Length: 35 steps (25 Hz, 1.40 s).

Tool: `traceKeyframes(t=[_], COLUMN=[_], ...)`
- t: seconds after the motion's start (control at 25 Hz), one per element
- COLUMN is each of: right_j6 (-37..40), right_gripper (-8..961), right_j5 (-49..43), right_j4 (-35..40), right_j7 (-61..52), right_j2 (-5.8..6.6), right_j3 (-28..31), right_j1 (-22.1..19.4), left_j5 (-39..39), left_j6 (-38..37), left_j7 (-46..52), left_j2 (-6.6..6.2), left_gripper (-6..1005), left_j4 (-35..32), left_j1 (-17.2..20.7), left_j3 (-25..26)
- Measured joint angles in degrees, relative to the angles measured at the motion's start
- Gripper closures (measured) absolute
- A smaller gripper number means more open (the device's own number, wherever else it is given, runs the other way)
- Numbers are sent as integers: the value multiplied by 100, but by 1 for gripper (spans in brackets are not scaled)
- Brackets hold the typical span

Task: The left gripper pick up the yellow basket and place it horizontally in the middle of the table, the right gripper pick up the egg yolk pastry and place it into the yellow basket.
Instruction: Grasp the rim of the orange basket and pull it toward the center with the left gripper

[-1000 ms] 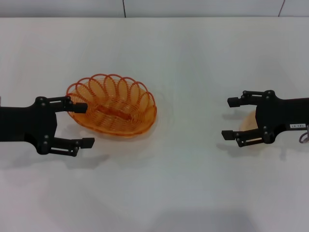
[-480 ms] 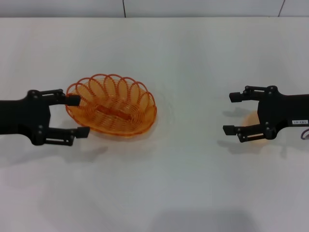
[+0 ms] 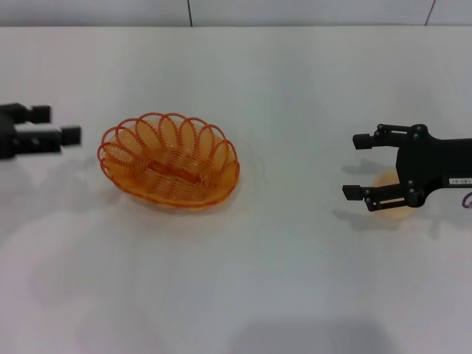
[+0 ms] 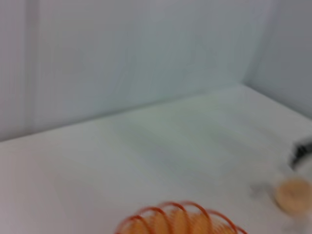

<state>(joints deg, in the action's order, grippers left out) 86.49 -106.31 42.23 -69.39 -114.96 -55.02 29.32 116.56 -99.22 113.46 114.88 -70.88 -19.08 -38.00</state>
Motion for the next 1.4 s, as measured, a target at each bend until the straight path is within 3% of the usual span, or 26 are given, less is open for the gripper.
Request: traceKeyframes(t=[0.08,0.2,0.28,0.44,0.52,0.88,1.12,1.4], right_j6=[2,4,8,17,29,44,45,54], right_gripper=[84,84,83,83,83,83,84,84], right_j5=[0,0,0,1,3,12,89,137], right_j4=[4,11,14,14,14,14,13,10], right_j7=[1,8,12,54,71,86,140,146], right_j2=[0,0,-3,-17,-21,-29,-36,-35], right_j3=[0,-16,-24,-31,-36,-60,-62,-87], right_j1=[-1,3,8,24,28,46,56,47], left_j5=[41,509,872,1765,2167,3237,3417,3543], left_j6=[45,288,347,373,442,1049,1389,1808], left_j7=[461,1543,1880,2272,2392,2751,2772,2781], left_j2=[-16,-241,-323,-406,-416,-392,-326,-178], left_gripper=[162,188,220,317,300,222,115,147], left_j4=[-135,-206,-109,269,459,1618,2236,2606], left_j1=[-24,-259,-440,-939,-1180,-2018,-2270,-2432], left_j3=[69,141,143,139,147,123,84,-120])
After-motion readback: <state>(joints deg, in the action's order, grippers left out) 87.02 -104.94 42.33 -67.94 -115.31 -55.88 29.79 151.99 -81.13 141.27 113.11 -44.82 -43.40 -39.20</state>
